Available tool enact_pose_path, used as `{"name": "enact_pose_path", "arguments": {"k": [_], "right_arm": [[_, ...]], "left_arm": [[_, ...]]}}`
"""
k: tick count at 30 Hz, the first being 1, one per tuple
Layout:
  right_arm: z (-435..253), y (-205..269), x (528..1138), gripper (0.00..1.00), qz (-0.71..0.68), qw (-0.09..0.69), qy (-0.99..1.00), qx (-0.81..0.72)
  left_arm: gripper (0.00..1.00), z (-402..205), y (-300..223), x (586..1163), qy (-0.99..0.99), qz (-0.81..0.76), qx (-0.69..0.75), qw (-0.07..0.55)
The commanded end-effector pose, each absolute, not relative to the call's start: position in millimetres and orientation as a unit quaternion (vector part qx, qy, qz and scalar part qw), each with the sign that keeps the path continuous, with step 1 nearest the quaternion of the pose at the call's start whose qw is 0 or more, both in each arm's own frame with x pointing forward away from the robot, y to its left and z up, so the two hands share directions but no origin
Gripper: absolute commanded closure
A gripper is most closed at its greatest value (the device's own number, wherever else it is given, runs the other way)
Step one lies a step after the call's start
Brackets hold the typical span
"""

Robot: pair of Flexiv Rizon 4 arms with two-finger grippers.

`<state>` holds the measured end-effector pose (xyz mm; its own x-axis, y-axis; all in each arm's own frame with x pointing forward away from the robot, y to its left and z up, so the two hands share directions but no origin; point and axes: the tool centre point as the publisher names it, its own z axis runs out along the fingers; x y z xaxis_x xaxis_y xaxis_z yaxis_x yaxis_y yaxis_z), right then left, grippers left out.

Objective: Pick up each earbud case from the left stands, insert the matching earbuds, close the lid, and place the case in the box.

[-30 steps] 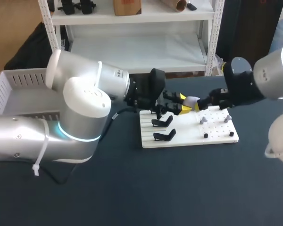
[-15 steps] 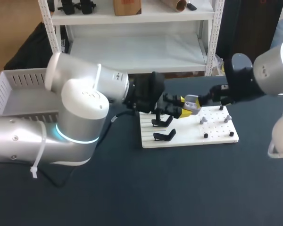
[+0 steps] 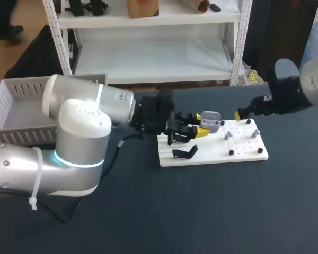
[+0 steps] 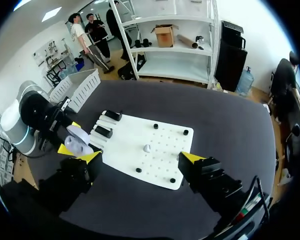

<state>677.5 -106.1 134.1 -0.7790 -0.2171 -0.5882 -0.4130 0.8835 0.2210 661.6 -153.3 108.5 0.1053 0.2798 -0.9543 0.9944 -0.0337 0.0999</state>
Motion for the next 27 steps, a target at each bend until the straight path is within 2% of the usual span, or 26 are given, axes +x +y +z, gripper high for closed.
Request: {"name": "enact_pose_path", "arguments": {"k": [1, 9, 16, 27], "right_arm": [[132.3, -117.5, 664.4, 0.00, 0.089, 0.301, 0.936, -0.157], [104.3, -132.4, 656.5, 0.00, 0.005, 0.288, 0.945, -0.155], [86.9, -141.9, 654.0, 0.00, -0.037, 0.270, 0.950, -0.155], [89.1, -151.9, 654.7, 0.00, -0.125, 0.271, 0.940, -0.166]], "left_arm": [[1.00, 107.0, -139.7, 659.0, 0.521, -0.436, 0.573, 0.458], [1.00, 111.6, -132.7, 657.4, 0.531, -0.457, 0.558, 0.445], [1.00, 112.0, -128.9, 659.0, 0.538, -0.448, 0.548, 0.458], [1.00, 113.6, -120.4, 653.9, 0.537, -0.444, 0.543, 0.469]]}}
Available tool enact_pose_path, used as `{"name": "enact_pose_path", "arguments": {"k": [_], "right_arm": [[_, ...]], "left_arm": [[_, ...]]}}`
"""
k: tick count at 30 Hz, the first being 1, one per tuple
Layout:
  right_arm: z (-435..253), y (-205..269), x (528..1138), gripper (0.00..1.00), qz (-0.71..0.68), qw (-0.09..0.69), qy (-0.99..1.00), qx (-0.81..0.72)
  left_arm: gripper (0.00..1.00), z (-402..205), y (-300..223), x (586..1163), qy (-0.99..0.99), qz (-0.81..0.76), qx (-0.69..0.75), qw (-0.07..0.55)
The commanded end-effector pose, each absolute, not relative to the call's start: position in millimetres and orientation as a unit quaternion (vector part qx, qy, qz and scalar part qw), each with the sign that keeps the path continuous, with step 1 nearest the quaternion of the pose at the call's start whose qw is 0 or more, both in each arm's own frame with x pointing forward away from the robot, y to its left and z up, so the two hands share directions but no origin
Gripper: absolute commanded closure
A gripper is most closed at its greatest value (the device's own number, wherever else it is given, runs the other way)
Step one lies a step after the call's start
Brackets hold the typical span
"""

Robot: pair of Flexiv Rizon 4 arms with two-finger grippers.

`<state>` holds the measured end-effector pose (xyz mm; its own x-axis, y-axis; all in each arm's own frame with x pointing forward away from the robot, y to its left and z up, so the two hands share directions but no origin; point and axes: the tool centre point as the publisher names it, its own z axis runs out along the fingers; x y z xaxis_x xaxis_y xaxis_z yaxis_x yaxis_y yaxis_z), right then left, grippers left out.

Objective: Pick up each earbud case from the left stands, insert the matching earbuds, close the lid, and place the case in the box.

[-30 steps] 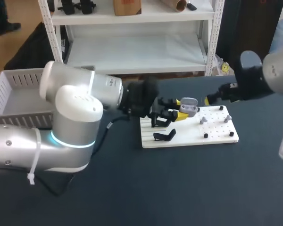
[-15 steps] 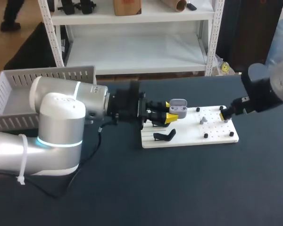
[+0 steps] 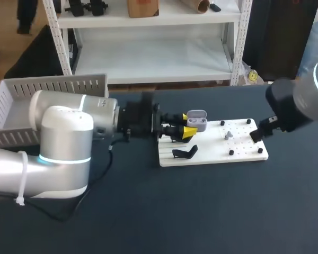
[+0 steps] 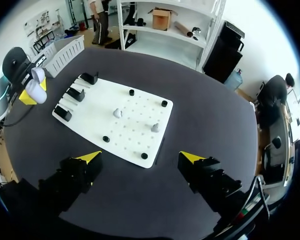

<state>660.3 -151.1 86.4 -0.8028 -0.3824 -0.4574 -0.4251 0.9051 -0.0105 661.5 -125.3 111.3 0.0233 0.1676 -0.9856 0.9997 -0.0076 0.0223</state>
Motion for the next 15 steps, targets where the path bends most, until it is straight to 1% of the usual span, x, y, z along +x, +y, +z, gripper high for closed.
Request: {"name": "enact_pose_path", "arguments": {"k": [1, 9, 15], "right_arm": [[89.1, -151.9, 654.7, 0.00, -0.125, 0.271, 0.940, -0.166], [89.1, -151.9, 654.7, 0.00, -0.125, 0.271, 0.940, -0.166], [89.1, -151.9, 654.7, 0.00, -0.125, 0.271, 0.940, -0.166]], "left_arm": [[1.00, 113.9, -119.2, 653.0, 0.538, -0.442, 0.541, 0.472], [1.00, 114.2, -113.7, 650.5, 0.545, -0.431, 0.535, 0.480], [1.00, 112.8, -110.6, 651.8, 0.550, -0.432, 0.534, 0.475]]}}
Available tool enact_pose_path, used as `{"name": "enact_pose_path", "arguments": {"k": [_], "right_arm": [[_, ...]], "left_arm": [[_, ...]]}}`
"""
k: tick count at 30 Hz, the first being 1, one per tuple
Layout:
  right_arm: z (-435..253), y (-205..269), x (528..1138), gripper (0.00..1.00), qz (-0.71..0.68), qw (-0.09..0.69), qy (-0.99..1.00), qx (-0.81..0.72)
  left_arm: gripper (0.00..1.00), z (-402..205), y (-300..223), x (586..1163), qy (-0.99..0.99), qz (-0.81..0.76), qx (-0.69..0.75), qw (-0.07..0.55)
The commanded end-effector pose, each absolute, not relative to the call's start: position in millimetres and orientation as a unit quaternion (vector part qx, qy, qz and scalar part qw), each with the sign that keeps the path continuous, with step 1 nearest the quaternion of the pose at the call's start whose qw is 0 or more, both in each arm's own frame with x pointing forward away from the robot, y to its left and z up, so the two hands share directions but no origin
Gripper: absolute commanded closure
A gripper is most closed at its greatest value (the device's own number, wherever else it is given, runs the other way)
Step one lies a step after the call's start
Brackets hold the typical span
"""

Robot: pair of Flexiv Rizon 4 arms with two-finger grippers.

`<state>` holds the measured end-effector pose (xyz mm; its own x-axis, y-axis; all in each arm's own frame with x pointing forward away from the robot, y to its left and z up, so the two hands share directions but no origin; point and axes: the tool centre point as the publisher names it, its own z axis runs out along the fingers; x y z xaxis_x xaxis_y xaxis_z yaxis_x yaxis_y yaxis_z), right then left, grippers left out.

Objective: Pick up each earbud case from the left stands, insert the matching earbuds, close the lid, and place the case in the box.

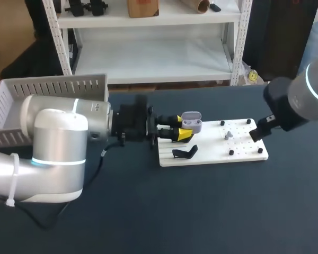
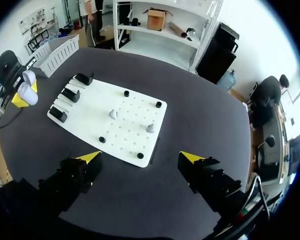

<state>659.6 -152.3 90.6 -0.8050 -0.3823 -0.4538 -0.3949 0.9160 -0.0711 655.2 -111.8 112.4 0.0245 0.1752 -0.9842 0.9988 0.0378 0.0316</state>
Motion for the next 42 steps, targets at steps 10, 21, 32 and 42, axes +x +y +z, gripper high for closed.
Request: {"name": "enact_pose_path", "arguments": {"k": [10, 21, 32, 42], "right_arm": [[66.6, -152.3, 675.7, 0.00, -0.174, 0.262, 0.935, -0.164], [56.5, -152.6, 698.7, 0.00, -0.221, 0.220, 0.930, -0.197], [58.9, -156.0, 698.3, 0.02, -0.169, 0.183, 0.946, -0.208], [48.8, -155.3, 699.8, 0.51, -0.143, 0.152, 0.946, -0.249]], "left_arm": [[1.00, 112.9, -110.2, 652.1, 0.551, -0.433, 0.533, 0.474], [1.00, 112.9, -110.2, 652.1, 0.551, -0.433, 0.533, 0.474], [1.00, 112.9, -110.2, 652.1, 0.551, -0.433, 0.533, 0.474], [1.00, 112.9, -110.2, 652.1, 0.551, -0.433, 0.533, 0.474]]}}
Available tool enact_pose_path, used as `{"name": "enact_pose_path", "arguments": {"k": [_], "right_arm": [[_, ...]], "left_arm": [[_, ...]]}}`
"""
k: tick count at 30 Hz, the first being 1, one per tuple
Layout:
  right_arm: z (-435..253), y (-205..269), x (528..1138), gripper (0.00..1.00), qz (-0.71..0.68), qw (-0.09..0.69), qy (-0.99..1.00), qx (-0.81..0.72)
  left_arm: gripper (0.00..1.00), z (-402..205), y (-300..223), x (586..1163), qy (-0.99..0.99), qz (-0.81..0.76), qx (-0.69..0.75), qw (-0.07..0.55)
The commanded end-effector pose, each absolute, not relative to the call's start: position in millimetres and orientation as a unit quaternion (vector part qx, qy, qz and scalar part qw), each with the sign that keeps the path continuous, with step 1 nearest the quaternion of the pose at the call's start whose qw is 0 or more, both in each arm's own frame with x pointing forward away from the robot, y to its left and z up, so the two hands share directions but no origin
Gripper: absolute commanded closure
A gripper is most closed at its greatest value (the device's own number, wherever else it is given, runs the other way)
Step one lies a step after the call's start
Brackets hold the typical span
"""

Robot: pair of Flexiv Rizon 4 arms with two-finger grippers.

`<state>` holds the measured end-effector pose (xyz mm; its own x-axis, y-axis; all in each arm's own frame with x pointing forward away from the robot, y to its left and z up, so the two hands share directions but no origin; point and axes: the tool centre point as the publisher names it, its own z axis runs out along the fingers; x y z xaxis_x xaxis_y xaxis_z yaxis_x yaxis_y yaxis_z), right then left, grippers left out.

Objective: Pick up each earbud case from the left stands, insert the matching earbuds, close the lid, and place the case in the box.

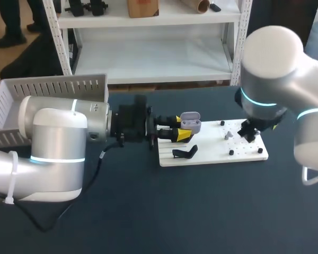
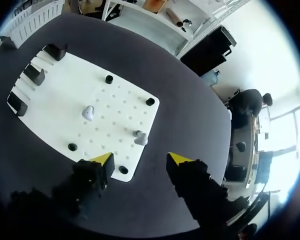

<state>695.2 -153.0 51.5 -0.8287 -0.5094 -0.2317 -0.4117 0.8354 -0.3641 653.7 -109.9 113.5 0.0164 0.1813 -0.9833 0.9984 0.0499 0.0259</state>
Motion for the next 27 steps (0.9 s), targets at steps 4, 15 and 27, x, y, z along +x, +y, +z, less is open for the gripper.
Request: {"name": "enact_pose_path", "arguments": {"k": [4, 15, 27], "right_arm": [[47.1, -155.4, 700.2, 0.56, -0.133, 0.144, 0.947, -0.254], [47.8, -154.7, 701.5, 0.49, -0.058, 0.140, 0.957, -0.247], [51.1, -155.4, 705.3, 0.47, -0.027, 0.143, 0.962, -0.230]], "left_arm": [[1.00, 112.9, -110.2, 652.1, 0.551, -0.433, 0.533, 0.474], [1.00, 112.9, -110.2, 652.1, 0.551, -0.433, 0.533, 0.474], [1.00, 112.9, -110.2, 652.1, 0.551, -0.433, 0.533, 0.474]]}}
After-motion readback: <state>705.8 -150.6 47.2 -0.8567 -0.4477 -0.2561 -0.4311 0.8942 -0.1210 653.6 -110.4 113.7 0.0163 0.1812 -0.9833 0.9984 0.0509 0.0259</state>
